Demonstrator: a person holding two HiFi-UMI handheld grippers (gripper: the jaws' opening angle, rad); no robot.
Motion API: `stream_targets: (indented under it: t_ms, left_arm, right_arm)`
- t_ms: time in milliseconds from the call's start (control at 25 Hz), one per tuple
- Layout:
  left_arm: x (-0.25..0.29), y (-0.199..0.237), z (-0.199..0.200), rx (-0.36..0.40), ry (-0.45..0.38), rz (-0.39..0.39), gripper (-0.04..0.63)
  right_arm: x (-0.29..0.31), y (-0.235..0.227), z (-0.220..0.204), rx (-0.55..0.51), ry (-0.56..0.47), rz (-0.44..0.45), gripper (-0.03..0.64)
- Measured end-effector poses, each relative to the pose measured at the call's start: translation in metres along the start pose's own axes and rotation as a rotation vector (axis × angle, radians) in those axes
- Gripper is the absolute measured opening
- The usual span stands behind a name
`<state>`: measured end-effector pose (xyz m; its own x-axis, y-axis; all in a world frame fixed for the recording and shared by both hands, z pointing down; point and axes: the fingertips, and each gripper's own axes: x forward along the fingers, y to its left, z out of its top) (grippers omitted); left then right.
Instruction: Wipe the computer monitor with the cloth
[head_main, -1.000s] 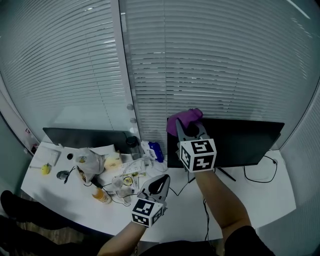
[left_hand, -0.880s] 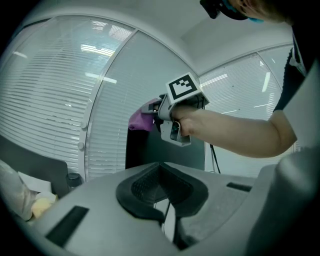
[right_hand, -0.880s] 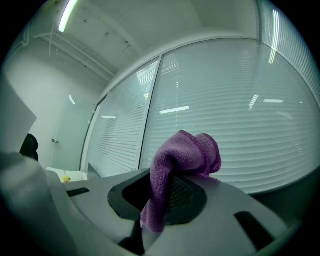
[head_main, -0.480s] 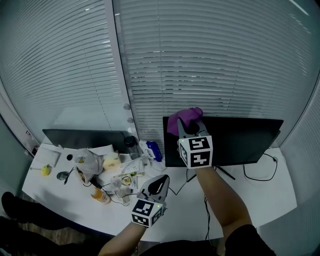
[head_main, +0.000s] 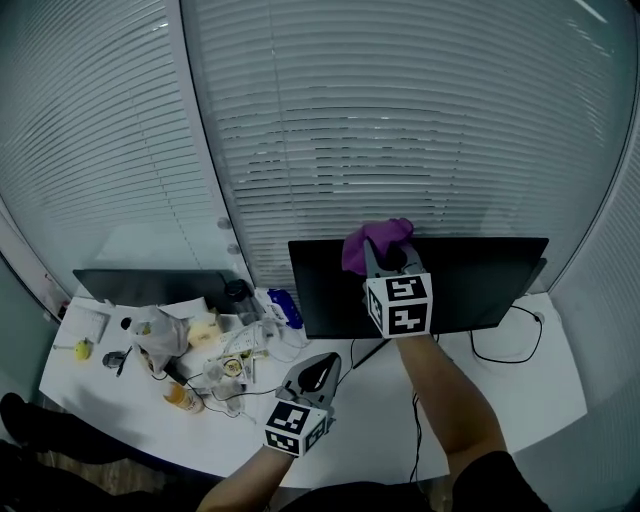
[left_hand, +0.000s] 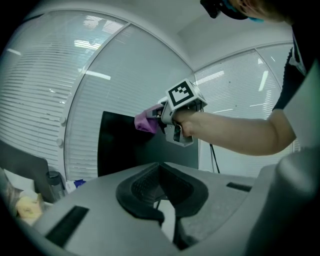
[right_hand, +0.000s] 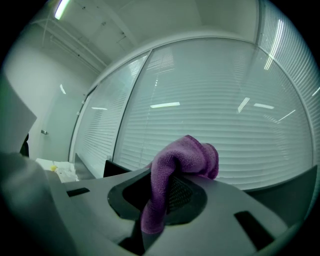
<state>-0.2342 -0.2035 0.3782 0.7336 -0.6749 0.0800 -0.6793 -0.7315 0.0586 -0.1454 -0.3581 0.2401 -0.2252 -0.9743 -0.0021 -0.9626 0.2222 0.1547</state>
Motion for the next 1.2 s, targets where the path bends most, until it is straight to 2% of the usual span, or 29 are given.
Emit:
stream_targets:
  t_ms: [520,720,960,1200]
  left_arm:
    - [0.085,-0.083,-0.003,0.022,0.034,-0.126,0.003]
    - [0.105,-0.131,0.017,0.020,0.042,-0.179,0.005]
    - [0.148,-0.143,-0.025,0.045,0.074,-0.193,0.005]
    - [0.172,-0.182,-0.018,0.042,0.070,-0.217,0.004]
  right_arm:
    - [-0.052,-0.134,-0.024,0.029,0.012,-0.123,0.061]
    - [-0.089,-0.196,-0.011,0.029,0.029,-0.190,0.061]
    - [-0.091,-0.248,-0.063,0.059,0.020,-0.225,0.061]
    - [-0.120,-0.301,-0.059,0.061,0.019,-0.266,0.061]
